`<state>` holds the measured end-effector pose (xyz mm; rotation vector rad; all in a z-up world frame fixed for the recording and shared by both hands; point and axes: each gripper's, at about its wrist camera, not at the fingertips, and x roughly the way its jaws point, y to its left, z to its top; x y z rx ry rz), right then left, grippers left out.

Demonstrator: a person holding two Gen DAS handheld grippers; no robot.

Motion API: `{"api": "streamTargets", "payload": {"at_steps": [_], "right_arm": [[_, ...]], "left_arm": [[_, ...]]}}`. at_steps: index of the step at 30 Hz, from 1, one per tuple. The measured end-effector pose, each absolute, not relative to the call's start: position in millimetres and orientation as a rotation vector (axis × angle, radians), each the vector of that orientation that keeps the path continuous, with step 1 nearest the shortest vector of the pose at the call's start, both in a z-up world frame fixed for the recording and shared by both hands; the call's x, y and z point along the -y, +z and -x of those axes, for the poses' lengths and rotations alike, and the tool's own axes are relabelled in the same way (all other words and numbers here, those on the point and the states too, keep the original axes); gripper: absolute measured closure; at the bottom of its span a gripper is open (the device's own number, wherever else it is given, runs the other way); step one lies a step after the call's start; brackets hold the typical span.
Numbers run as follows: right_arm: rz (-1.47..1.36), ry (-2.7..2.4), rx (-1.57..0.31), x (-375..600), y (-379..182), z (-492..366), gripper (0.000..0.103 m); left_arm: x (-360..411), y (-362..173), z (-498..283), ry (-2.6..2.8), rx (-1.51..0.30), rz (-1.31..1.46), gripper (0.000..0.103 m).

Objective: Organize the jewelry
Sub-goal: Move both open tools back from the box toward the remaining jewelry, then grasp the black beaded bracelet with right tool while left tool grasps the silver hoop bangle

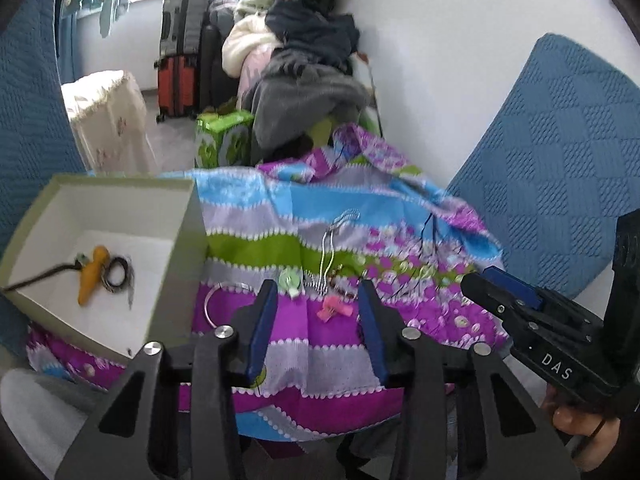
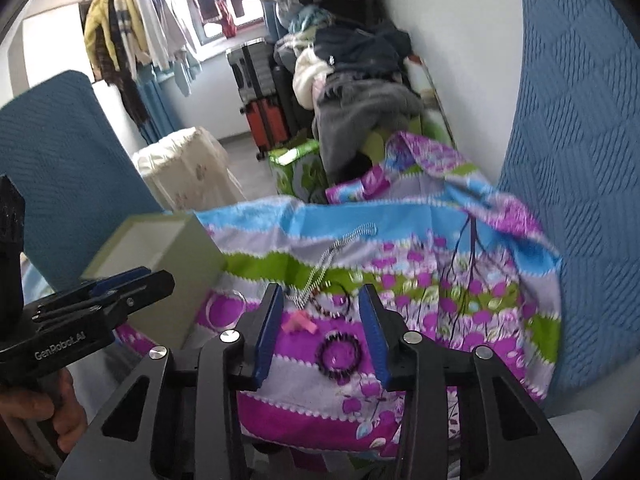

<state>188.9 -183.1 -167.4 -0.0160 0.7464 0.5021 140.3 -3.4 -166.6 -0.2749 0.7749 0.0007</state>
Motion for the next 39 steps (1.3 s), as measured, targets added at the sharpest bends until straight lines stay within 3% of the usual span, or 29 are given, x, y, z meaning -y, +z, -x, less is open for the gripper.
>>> {"api": "streamTargets", "payload": {"at_steps": [21,39], "right_arm": [[0.054,0.463,-0.951,179,-262,-229,0.079],[0.097,0.443,-1.051,166,-296,-248,0.084]], "left_arm": [[-6,-265,-187,0.098,-0.943,0.238,0.080],[-10,-286,-209,0.127,-0.991,0.188,0.087]]}}
